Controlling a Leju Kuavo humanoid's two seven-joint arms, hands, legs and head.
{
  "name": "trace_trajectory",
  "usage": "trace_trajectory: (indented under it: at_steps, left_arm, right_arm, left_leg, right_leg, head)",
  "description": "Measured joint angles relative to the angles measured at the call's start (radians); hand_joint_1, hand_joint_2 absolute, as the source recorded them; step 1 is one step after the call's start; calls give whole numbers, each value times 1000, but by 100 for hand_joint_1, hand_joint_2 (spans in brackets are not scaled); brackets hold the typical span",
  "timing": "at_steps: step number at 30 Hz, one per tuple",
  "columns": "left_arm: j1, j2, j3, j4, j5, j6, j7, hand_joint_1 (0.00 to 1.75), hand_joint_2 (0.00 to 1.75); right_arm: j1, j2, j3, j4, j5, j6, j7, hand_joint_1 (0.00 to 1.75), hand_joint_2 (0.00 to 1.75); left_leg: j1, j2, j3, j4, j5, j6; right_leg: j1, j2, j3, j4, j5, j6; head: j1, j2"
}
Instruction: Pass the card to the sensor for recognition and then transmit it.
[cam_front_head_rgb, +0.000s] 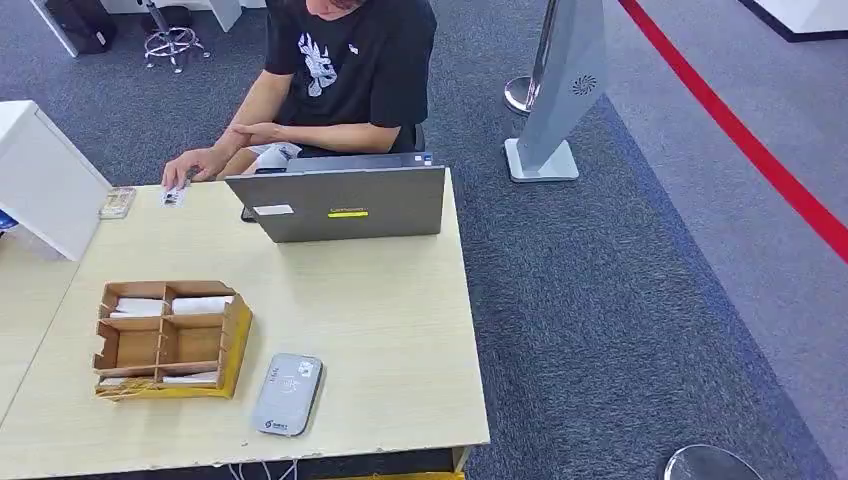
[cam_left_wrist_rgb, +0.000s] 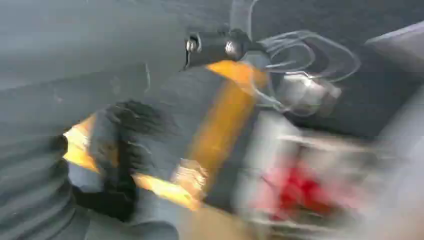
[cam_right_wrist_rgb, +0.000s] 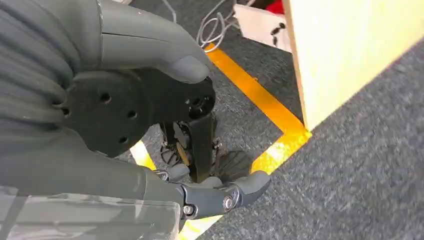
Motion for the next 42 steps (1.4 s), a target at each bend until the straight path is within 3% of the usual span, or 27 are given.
trace_trajectory:
  at_steps: [1, 8, 10, 11, 12, 17, 19, 21, 23, 28, 35, 40, 42]
  left_arm:
    - [0, -3, -21, 3, -27, 40, 17, 0, 175]
    - [-1, -5, -26, 4, -32, 47, 21, 0, 175]
    - [-8, -16, -86, 13, -70, 102, 56, 0, 175]
    - [-11, -16, -131, 18, -44, 88, 52, 0, 175]
    - [-8, -16, -130, 18, 30, 17, -43, 0, 175]
    - [-5, -20, -109, 18, 99, -58, -153, 0, 175]
    - [-3, -22, -78, 18, 156, -135, -213, 0, 175]
    - [0, -20, -29, 18, 204, -214, -257, 0, 175]
    - [4, -7, 27, 16, 244, -267, -264, 0, 175]
    - [20, 29, 167, -3, 278, -318, -267, 0, 175]
    - [42, 21, 535, -134, 138, -381, -255, 0, 175]
    - [50, 8, 658, -183, 125, -388, -249, 0, 175]
    - [53, -2, 701, -209, 86, -423, -250, 0, 175]
  right_arm:
    - [-3, 0, 3, 0, 8, -5, 2, 0, 175]
    - [-3, 0, 4, 0, 9, -6, 2, 0, 175]
    - [-4, 0, 12, 0, 19, -11, 8, 0, 175]
    - [-4, 0, 19, 1, 28, -18, 10, 0, 175]
    - [-4, 0, 19, 1, 17, -34, 11, 0, 175]
    - [-3, 0, 19, 2, 3, -45, 8, 0, 175]
    - [-3, 0, 19, 3, -1, -53, 10, 0, 175]
    - [-2, 0, 17, 4, -3, -64, 15, 0, 175]
    - [0, 0, 16, 5, 2, -66, 18, 0, 175]
    - [0, 0, 16, 6, 19, -80, 29, 0, 175]
    - [0, 3, 16, 6, 32, -89, 35, 0, 175]
    - [0, 6, 16, 6, 32, -92, 35, 0, 175]
    - [0, 6, 16, 6, 39, -92, 34, 0, 175]
  left_leg:
    - [0, 0, 0, 0, 0, 0]
    - [0, 1, 0, 0, 0, 0]
    - [-1, 1, 0, 1, 0, 0]
    - [-2, 1, 1, 1, 0, 1]
    - [-2, 0, 0, 1, 0, 1]
    - [-2, 1, 1, 1, 0, 1]
    - [-2, 1, 0, 1, 0, 1]
    - [-2, 1, 0, 1, 0, 1]
    - [-2, 1, 1, 1, 0, 1]
    - [-2, 1, 1, 1, 0, 1]
    - [-2, 1, 1, 1, 0, 1]
    - [-2, 1, 1, 1, 0, 1]
    - [-2, 1, 1, 1, 0, 1]
  right_leg:
    - [0, 1, 0, 0, 0, 0]
    - [0, 1, 0, 0, 0, 0]
    - [-1, 1, 1, -1, 1, 1]
    - [-2, 1, 1, -1, 1, 2]
    - [-2, 1, 1, -1, 1, 2]
    - [-2, 1, 1, -1, 1, 2]
    - [-2, 1, 1, -1, 1, 2]
    - [-2, 1, 1, -1, 1, 2]
    - [-2, 1, 1, -1, 1, 2]
    - [-2, 1, 1, -1, 1, 1]
    - [-2, 1, 1, -1, 1, 1]
    - [-2, 1, 1, -1, 1, 2]
    - [-2, 1, 1, -1, 1, 2]
  head:
    - [0, 0]
    - [0, 0]
    - [3, 0]
    - [2, 0]
    - [2, 0]
    - [2, 0]
    - [2, 0]
    - [2, 0]
    - [2, 0]
    - [2, 0]
    - [2, 0]
    - [2, 0]
    - [2, 0]
